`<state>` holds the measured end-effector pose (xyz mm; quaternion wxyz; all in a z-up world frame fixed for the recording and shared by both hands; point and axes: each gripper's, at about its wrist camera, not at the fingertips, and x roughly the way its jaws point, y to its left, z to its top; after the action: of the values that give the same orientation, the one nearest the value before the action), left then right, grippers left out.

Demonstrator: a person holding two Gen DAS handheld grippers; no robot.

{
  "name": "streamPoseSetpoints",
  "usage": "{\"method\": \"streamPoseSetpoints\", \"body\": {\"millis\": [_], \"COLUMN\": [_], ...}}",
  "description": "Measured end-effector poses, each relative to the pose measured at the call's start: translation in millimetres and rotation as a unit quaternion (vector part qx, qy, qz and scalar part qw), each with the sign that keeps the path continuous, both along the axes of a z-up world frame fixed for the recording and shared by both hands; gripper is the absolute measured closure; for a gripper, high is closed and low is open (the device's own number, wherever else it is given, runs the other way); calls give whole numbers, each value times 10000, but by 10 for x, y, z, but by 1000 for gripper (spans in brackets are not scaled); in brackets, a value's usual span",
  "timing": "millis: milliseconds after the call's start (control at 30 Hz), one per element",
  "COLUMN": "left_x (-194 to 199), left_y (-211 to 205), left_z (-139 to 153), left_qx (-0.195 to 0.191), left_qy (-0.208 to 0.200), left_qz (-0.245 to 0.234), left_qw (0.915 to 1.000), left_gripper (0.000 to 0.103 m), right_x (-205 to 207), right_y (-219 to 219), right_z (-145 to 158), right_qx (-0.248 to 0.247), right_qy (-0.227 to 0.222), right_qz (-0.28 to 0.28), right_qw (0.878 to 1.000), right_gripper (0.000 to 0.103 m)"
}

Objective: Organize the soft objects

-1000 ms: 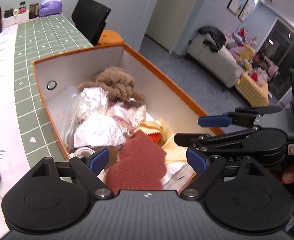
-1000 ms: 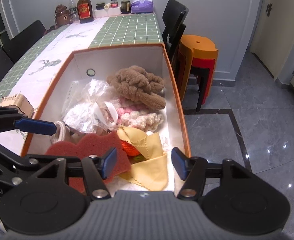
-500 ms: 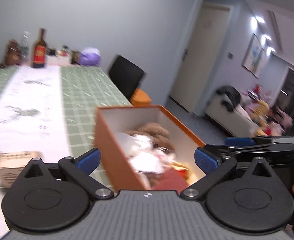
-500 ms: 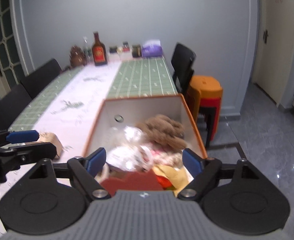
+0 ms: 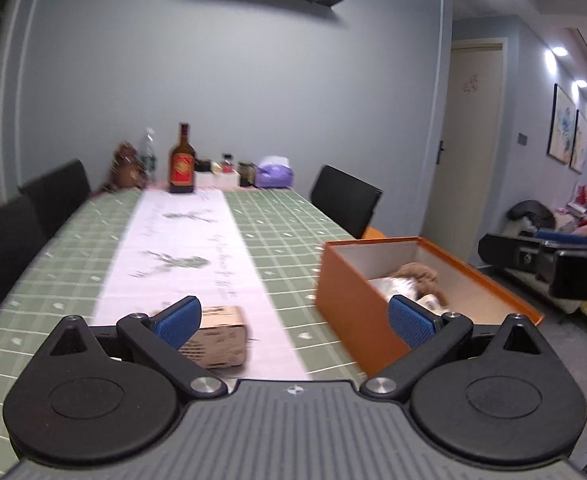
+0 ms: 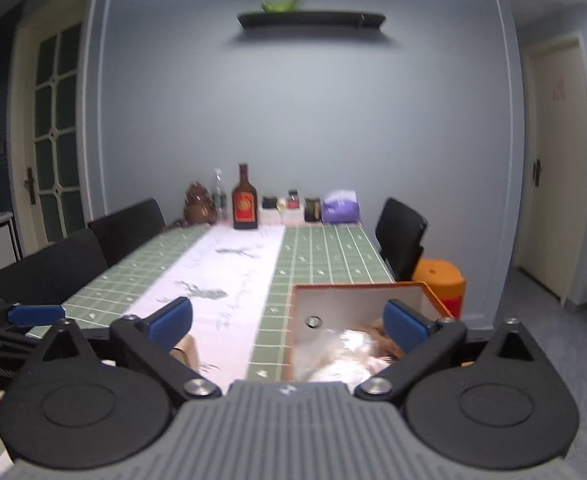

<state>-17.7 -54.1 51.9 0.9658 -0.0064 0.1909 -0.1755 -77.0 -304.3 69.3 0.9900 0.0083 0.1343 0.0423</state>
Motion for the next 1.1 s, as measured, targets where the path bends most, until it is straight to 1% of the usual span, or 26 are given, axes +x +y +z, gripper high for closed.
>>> {"method": "streamPoseSetpoints", "body": {"millis": [67,133,200,267,333,433,533,600,700,767,867,967,1100], "left_x": [-127,-227,-313,-388,-450,-521,-564,-595,-662,-691,-660,-615,-570], "left_y": [79,140,212,274,343,406,484,551,629,637,585,534,467], "left_z": [-58,-122,-206,-290,-382,-519,-654,-733,-830,-890,-962,-1018,-1058], "left_qx": [263,492,565,544,509,366,132,-21,-136,-109,100,100,176], "left_qy": [-120,-146,-177,-184,-117,-29,88,141,261,343,553,721,792], "left_qz": [118,262,387,493,607,736,959,1154,1455,1563,1505,1387,1311], "left_qw": [9995,9983,9975,9971,9968,9966,9953,9932,9889,9870,9870,9877,9880], "left_gripper": [0,0,0,0,0,0,0,0,0,0,0,0,0], "right_x": [-110,-184,-237,-276,-310,-380,-440,-511,-621,-646,-587,-534,-492], "right_y": [143,251,334,382,427,501,572,619,676,671,653,654,641], "right_z": [-80,-177,-291,-411,-535,-717,-851,-944,-1093,-1193,-1334,-1449,-1503], "right_qx": [-40,-91,-7,212,313,319,373,288,199,334,456,380,304], "right_qy": [-173,-258,-210,-118,-72,-135,3,-5,3,80,346,553,635], "right_qz": [38,31,-32,-60,-71,-128,-9,34,-48,-64,-71,-148,-198], "right_qw": [9998,9996,9998,9997,9995,9993,9993,9996,9998,9994,9983,9976,9973], "right_gripper": [3,3,3,3,3,3,3,3,3,3,3,3,3]}}
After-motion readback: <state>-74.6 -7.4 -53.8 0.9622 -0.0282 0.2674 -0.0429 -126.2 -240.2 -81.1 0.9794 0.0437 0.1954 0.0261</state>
